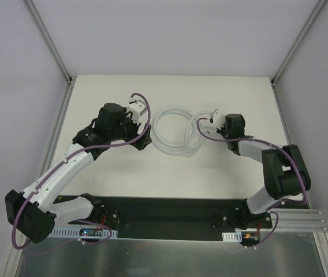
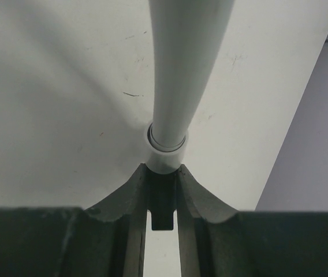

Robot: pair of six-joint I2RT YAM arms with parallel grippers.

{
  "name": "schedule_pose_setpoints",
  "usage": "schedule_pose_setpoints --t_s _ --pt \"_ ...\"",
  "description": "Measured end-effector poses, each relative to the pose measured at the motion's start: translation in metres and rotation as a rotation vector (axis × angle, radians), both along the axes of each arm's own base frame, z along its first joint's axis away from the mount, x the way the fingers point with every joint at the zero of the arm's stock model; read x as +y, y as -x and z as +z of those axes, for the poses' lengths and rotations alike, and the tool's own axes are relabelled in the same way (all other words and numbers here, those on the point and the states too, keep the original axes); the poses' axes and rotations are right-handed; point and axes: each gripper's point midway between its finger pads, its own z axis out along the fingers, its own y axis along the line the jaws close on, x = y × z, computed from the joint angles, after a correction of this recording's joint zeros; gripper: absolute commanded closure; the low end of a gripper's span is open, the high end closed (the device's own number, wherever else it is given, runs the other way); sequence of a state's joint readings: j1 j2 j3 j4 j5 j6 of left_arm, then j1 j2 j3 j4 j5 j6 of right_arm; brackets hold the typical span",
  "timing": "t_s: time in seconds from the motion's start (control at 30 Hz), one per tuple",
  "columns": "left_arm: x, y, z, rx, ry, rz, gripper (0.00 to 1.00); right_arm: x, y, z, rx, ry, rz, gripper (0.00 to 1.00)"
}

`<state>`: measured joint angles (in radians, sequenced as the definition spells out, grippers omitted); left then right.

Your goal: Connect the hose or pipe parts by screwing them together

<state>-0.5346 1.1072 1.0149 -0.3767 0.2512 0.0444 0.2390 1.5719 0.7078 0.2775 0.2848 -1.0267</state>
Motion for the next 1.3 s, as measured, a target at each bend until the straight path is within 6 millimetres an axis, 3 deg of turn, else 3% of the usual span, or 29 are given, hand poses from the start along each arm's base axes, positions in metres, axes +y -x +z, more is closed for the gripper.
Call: schedule_pose_setpoints --t_s 0.1,0.2,0.23,0.5,0.73,0.83,1.1,1.2,1.3 --pt "0.0 0.0 0.004 -0.012 0.006 0.0 0.13 0.0 0.0 -0.002 -0.001 -0.015 -0.016 0.64" --pt "0.0 0.0 0.005 -0.019 0.008 -0.001 0.13 0.002 -0.002 0.001 -0.022 -0.042 -0.028 0.48" --pt "0.0 0.0 0.005 -0.02 0.008 -0.001 0.13 0.003 -0.002 0.003 -0.033 -0.056 -0.029 0.39" --pt "0.001 0.0 0.005 -0.02 0.007 -0.001 0.13 0.019 0.018 0.044 -0.149 -0.198 0.026 0.14" --pt "0.004 -0.001 0.0 -0.02 -0.012 0.013 0.13 0.048 0.043 0.116 -0.28 -0.432 0.124 0.03" --pt "0.005 -0.002 -0.001 -0.025 -0.017 0.013 0.12 0.056 0.056 0.143 -0.335 -0.547 0.127 0.03" --pt "-0.001 0.005 0.011 -0.081 0.044 -0.031 0.11 0.057 0.105 0.208 -0.379 -0.958 -0.089 0.03" --pt "-0.006 0.013 0.02 -0.127 0.101 -0.072 0.01 0.065 0.125 0.222 -0.345 -1.074 -0.101 0.03" --pt "-0.011 0.021 0.031 -0.173 0.171 -0.103 0.01 0.077 0.15 0.222 -0.271 -1.205 -0.111 0.03"
